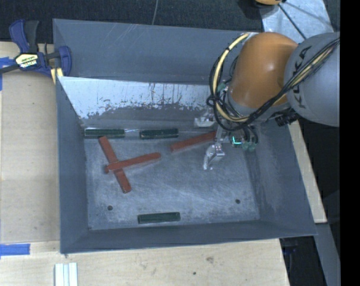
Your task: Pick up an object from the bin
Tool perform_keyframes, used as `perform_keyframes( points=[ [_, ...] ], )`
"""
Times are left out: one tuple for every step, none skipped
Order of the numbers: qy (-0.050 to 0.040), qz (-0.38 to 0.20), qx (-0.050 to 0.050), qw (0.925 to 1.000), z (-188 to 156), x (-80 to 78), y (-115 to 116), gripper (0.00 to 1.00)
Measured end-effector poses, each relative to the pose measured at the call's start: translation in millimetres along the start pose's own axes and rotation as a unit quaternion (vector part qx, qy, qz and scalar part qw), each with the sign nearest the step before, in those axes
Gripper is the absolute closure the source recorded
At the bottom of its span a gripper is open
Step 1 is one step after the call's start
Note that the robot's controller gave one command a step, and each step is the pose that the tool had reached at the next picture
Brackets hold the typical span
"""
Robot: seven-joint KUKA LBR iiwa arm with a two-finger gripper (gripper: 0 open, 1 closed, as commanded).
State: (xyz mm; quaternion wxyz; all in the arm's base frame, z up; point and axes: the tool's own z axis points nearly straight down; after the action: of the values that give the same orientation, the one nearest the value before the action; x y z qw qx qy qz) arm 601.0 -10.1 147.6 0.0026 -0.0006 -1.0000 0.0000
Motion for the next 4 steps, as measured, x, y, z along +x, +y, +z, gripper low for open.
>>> perform_keyframes(
  points=[
    [-0.0014, 0.000, 0.000, 1.0000, -2.1, -0.4, 0.0, 0.00],
    [-0.0045, -0.094, 0.000, 0.9955, 14.4, -10.2, -7.3, 0.00],
    [-0.0075, -0.050, 0.002, 0.9987, 69.5, -22.4, 24.0, 1.00],
    [-0.0076, -0.050, 0.002, 0.9987, 69.5, -22.5, 24.0, 1.00]
  ],
)
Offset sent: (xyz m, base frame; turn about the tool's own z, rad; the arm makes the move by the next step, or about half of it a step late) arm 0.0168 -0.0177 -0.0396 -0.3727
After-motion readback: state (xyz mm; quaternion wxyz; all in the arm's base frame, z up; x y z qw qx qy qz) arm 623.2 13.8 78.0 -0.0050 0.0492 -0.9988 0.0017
